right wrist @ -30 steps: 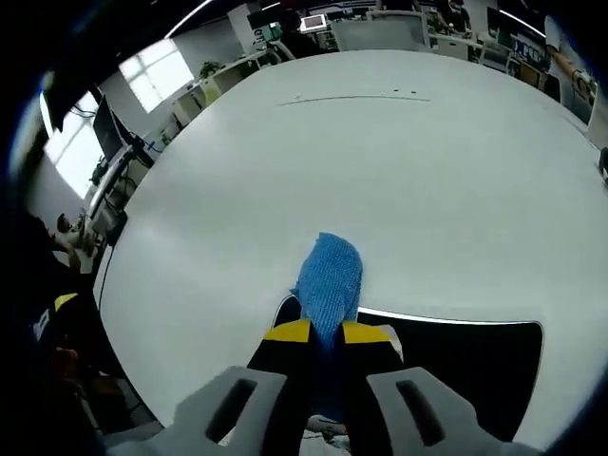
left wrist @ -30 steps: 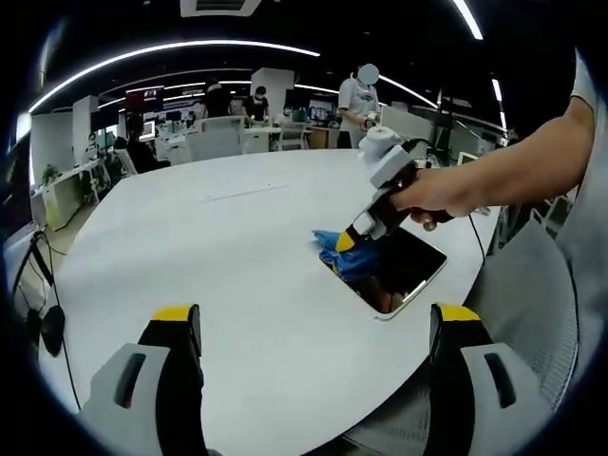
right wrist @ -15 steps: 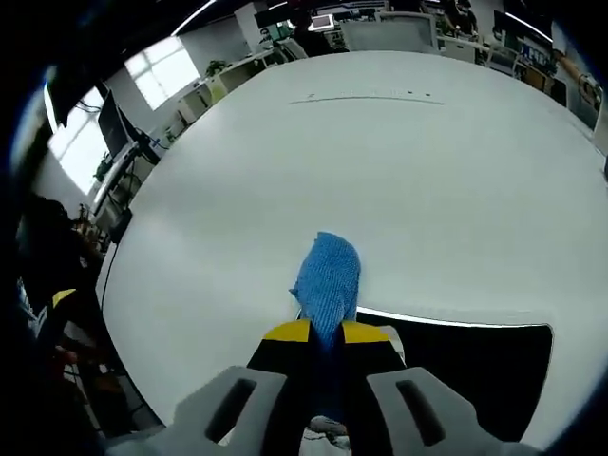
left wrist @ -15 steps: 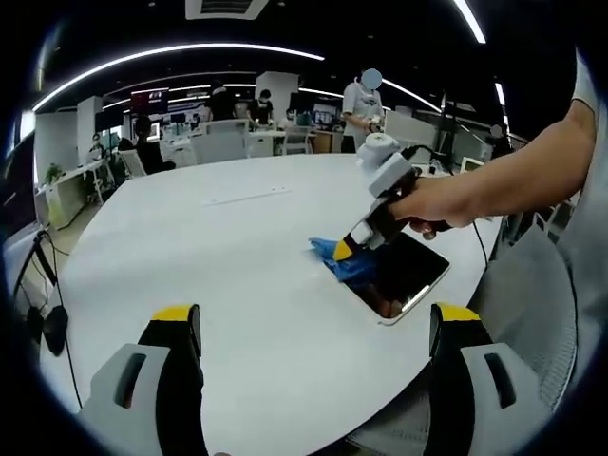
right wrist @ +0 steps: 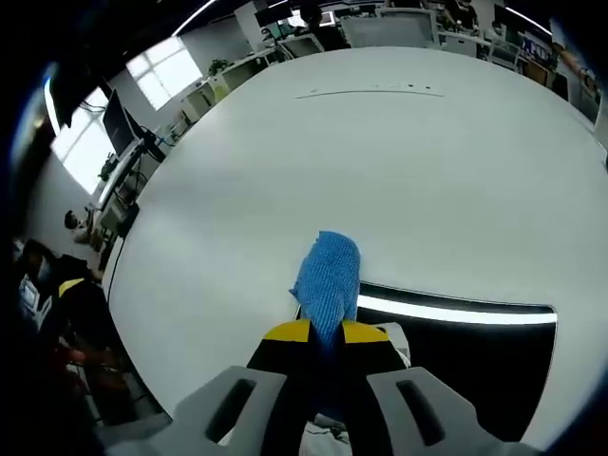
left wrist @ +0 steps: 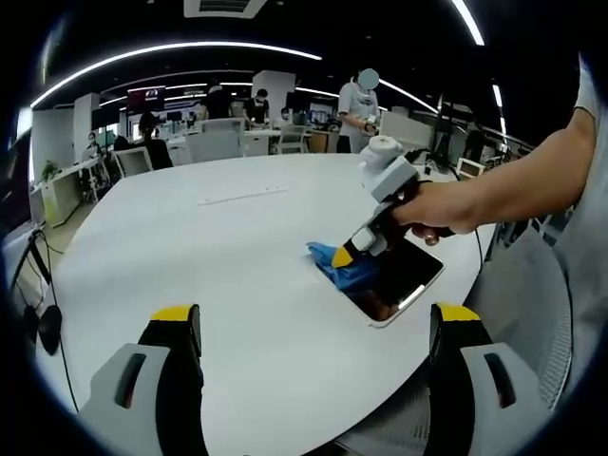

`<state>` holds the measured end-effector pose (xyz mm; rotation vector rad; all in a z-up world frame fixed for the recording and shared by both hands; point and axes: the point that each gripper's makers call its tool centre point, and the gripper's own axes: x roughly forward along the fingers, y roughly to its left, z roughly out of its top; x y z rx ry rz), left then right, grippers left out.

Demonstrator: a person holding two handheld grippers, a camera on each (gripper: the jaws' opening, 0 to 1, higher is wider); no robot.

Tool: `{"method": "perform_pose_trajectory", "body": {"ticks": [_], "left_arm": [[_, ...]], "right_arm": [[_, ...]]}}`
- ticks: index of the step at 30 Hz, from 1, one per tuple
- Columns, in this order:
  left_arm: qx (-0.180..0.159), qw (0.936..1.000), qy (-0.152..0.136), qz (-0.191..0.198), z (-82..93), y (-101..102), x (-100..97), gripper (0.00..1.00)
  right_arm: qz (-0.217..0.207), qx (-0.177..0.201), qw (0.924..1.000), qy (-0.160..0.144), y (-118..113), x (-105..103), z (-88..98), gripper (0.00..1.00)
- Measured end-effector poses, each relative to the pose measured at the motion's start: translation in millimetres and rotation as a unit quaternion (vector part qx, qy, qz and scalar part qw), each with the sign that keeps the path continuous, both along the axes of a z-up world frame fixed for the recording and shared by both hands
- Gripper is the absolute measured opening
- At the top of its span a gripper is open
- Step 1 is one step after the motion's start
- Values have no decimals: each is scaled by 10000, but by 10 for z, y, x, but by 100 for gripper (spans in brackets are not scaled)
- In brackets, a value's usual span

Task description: Wipe the mirror surface with the cleaning cloth until all visible marks leave the cleaned area.

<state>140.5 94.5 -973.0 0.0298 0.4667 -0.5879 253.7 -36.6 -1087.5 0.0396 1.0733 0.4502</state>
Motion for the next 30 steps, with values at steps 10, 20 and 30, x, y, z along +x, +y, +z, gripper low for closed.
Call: {"method": "perform_pose_trajectory", "body": {"ticks": [10,20,30], "left_arm": [[-64,10000,39,50,6,-28,-40,99],[-93,9998,-35,175,57,-3,-18,99],[-29,10000,3,-1,48,-77,-58,99]], "right_arm": [[118,-25,9999,16,-1,-155,31,4],[309,-39,9994,156,28,-362,49,4],[508,-71,9986,158,39,-415,39,4]]}}
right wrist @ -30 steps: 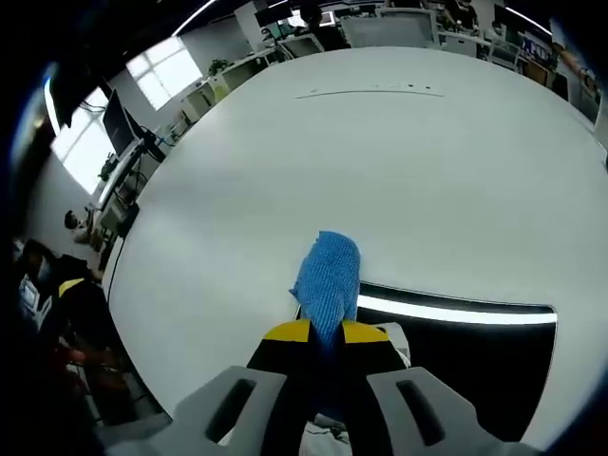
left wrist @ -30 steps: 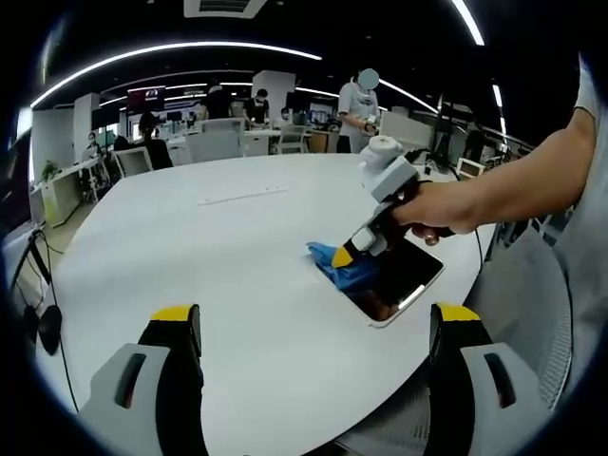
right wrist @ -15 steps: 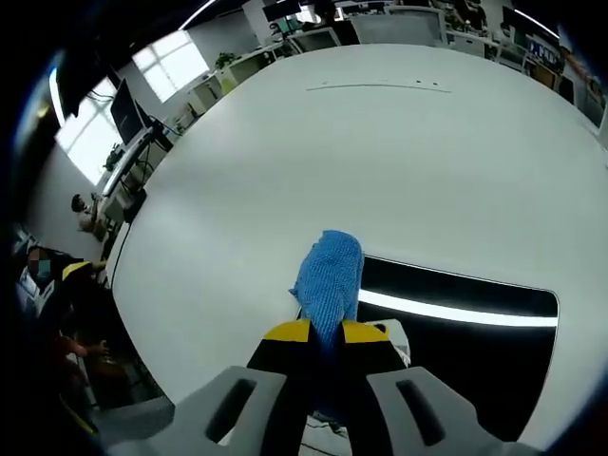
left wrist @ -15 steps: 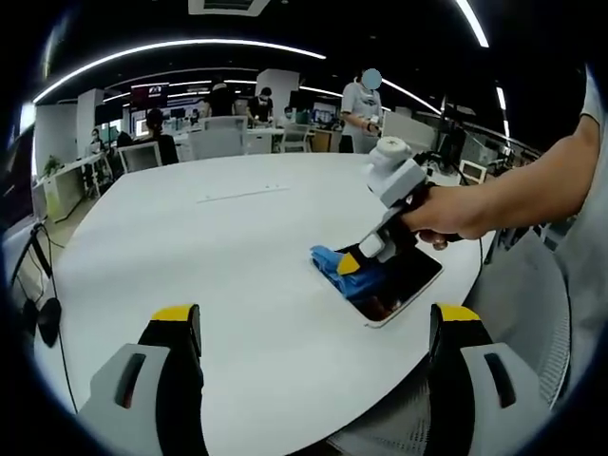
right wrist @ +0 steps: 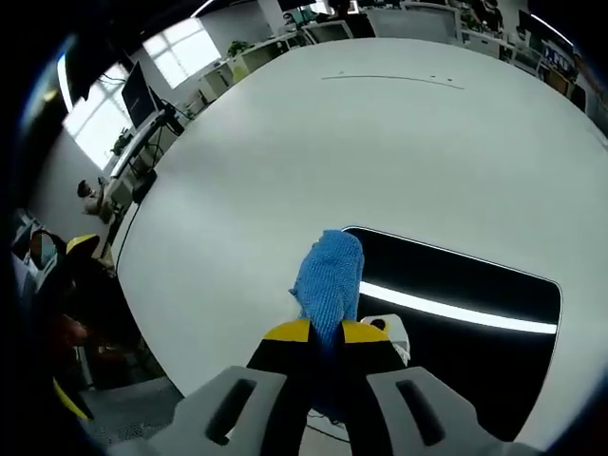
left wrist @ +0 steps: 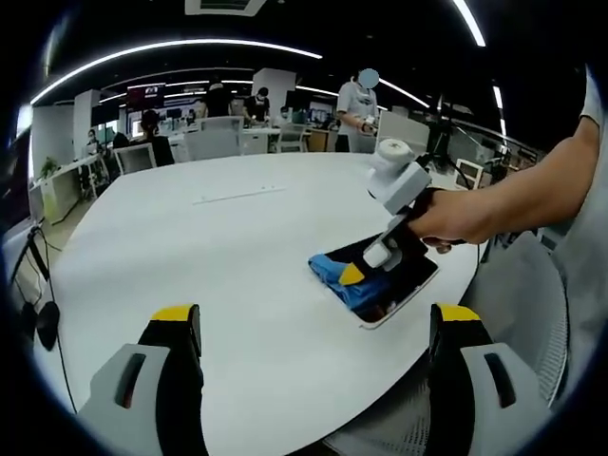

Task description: Wipe the mirror surface with the cleaning cloth until all visible marks leave the cleaned area.

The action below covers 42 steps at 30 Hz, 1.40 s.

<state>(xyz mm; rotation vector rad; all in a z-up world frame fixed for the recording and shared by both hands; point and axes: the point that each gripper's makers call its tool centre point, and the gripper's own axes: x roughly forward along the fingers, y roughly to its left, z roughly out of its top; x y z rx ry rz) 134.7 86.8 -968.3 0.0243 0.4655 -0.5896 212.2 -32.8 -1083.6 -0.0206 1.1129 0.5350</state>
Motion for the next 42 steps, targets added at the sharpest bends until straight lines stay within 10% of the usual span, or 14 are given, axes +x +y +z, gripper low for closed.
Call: {"method": "perform_pose_trajectory", "body": {"ticks": [42], "left_arm": [[100,9992,247,-313,-319,-336,-11,99]], "right_arm": [[-384,41,9992,76,-957,-36,-6,4]]}}
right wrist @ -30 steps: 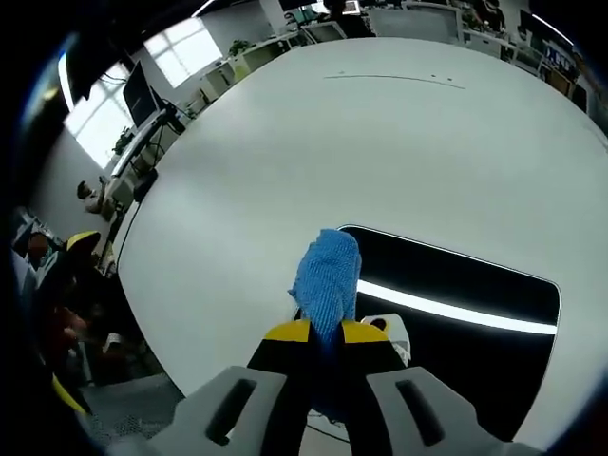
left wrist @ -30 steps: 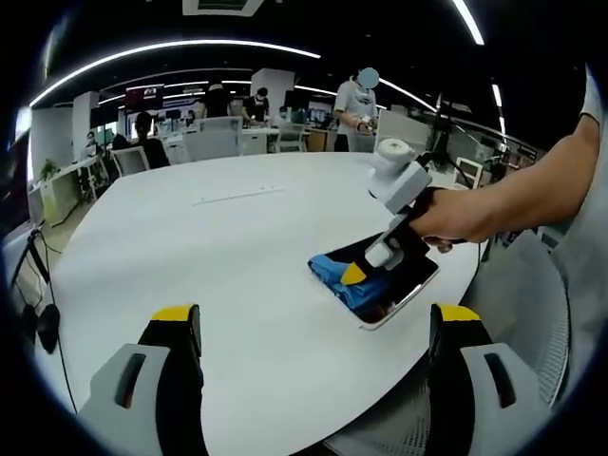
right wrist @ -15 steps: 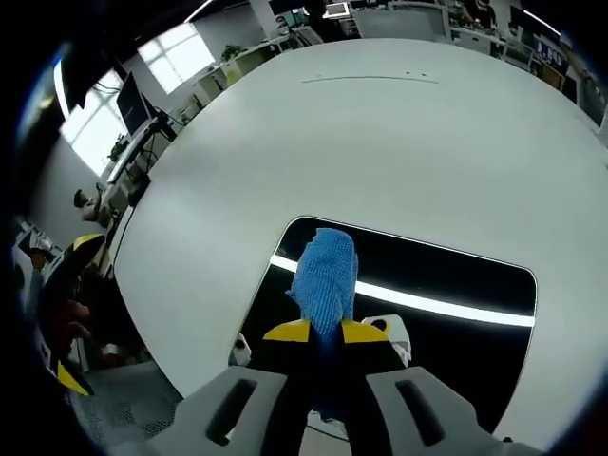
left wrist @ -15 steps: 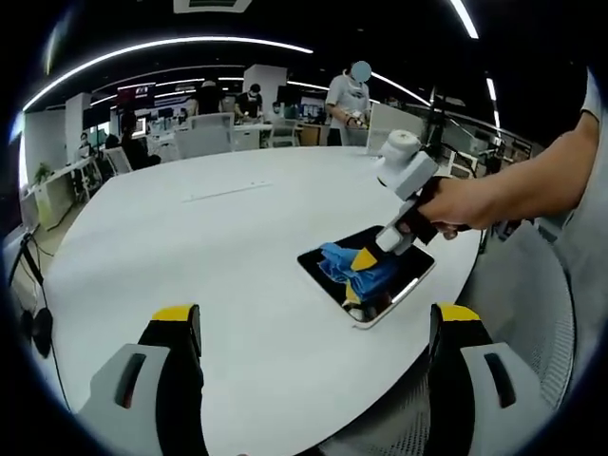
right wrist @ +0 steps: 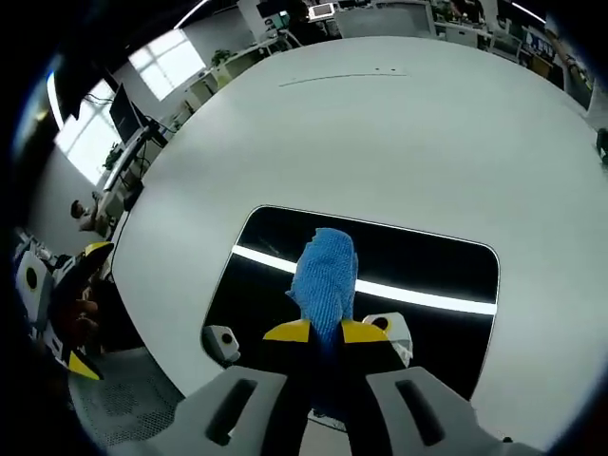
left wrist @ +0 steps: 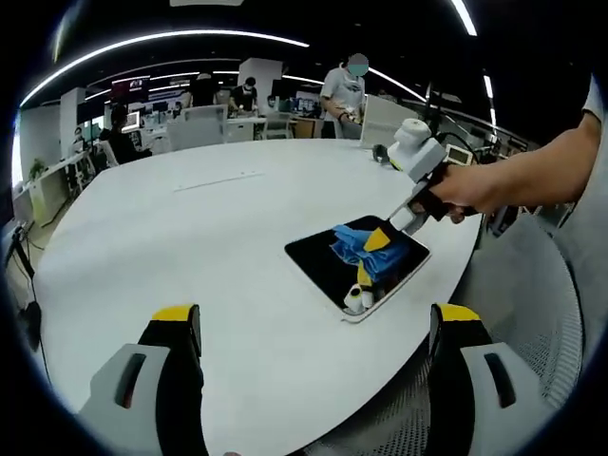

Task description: Wipe the mirror surface with the cleaning cloth until all visible marks leave the cleaned area.

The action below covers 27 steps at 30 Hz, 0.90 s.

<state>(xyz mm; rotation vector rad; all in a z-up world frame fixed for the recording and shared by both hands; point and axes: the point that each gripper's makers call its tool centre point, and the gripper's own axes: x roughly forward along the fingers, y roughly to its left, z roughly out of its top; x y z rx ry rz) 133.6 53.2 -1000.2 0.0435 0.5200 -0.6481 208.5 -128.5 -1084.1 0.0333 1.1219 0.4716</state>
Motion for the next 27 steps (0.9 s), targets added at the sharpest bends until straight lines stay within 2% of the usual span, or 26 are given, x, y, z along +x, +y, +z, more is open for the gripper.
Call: {"method": "perform_pose_trajectory", "body": {"ticks": [8,18,19,27], "left_arm": [[-7,9999,78,144,-62,-40,-10,99],[36,10000,28,-2,-41,-200,-1,99],[168,9998,107,50,-94,-178,-1,99],[80,9998,154,101,-150,-166,-16,99]], "right_arm": [[-29,-47,10000,2,-200,-4,-7,4],[-282,-65,9996,41,-456,7,-7,3],[-292,-106,9995,25,-485,7,-6,3],[-440,-175,9989,10,-692,16,-5,3]]}}
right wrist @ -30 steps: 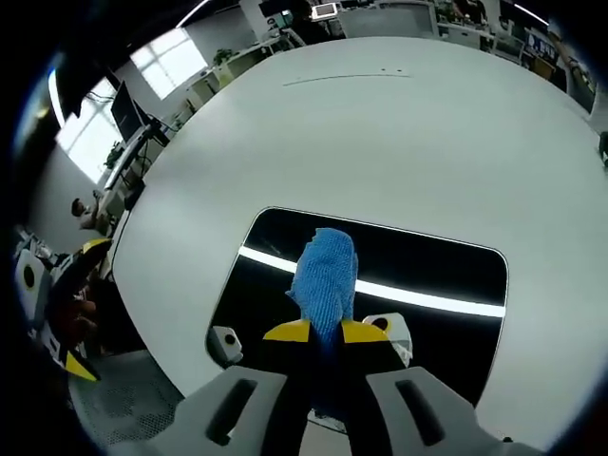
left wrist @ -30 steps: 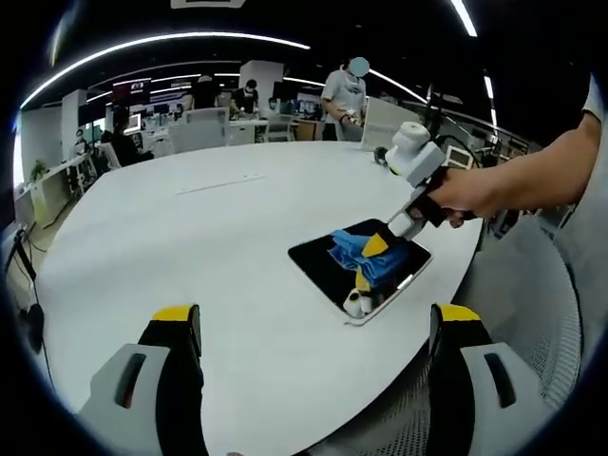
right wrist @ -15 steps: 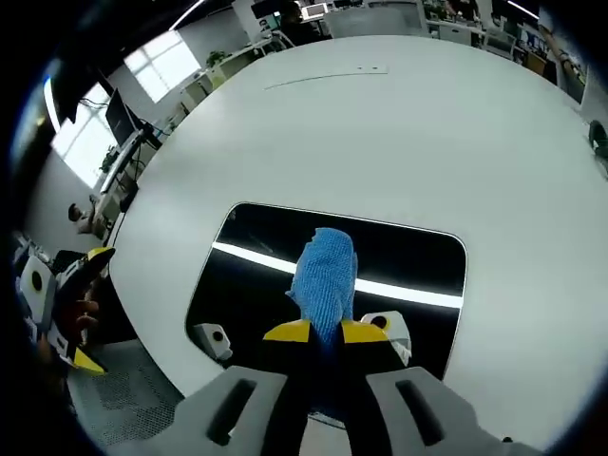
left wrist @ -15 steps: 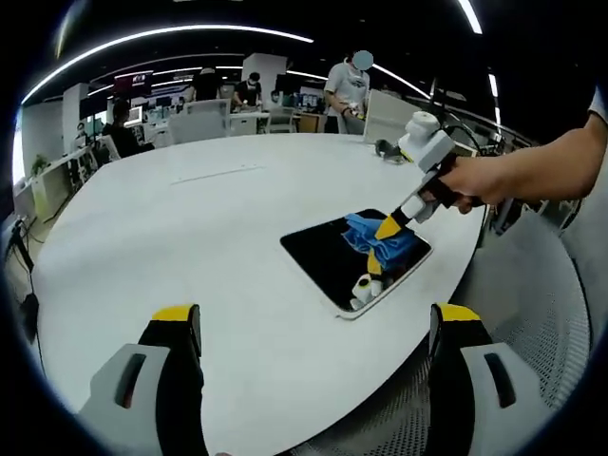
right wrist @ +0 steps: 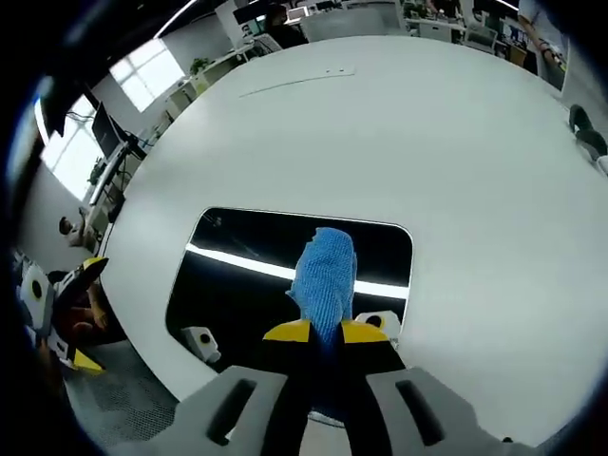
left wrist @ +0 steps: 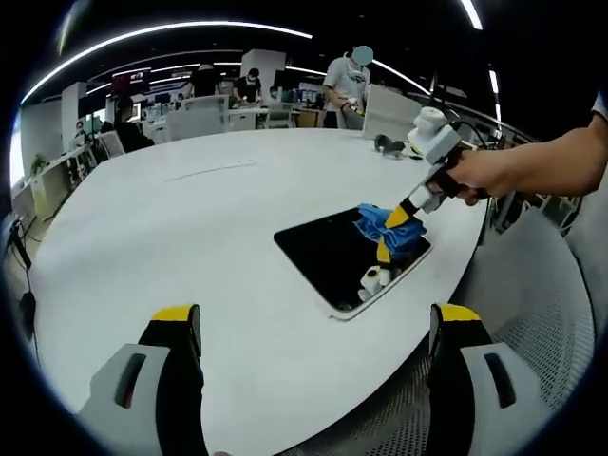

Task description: Wipe the mirror surface with the cleaning cloth until all visible marks leave the cleaned area.

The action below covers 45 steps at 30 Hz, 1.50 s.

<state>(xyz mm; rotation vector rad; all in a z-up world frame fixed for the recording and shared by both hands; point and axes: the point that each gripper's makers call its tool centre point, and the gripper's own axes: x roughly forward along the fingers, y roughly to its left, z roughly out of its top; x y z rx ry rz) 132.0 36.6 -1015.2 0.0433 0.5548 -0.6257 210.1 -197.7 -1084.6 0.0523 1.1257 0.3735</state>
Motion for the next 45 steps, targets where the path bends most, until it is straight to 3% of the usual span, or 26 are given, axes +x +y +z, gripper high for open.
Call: {"method": "perform_pose_trajectory", "body": {"ticks": [6,9,15,17,20,35,45], "left_arm": [[-3,10000,-74,-49,98,-23,-31,99],[24,10000,-40,-39,50,-8,-45,99],[-8,9999,-62,101,28,22,-38,99],[134,9999,-105,24,-33,22,-51,99],[-215,9998,-6,-10,-13,-47,-55,99],[-174,9998,33,-41,-42,-41,-63,99],[-161,9997,59,-163,-49,-77,-88,99]], "right_arm": [[-52,-15,10000,49,-119,-4,0,4],[29,-178,9998,9,-166,-9,-2,4],[-83,-123,9999,67,-249,-17,-3,4],[-107,-131,9998,77,-296,-22,-2,4],[-147,-139,9998,86,-354,-29,-1,4],[-273,-138,9995,34,-361,-30,-6,4],[-320,-153,9993,68,-333,-160,-5,4]]}}
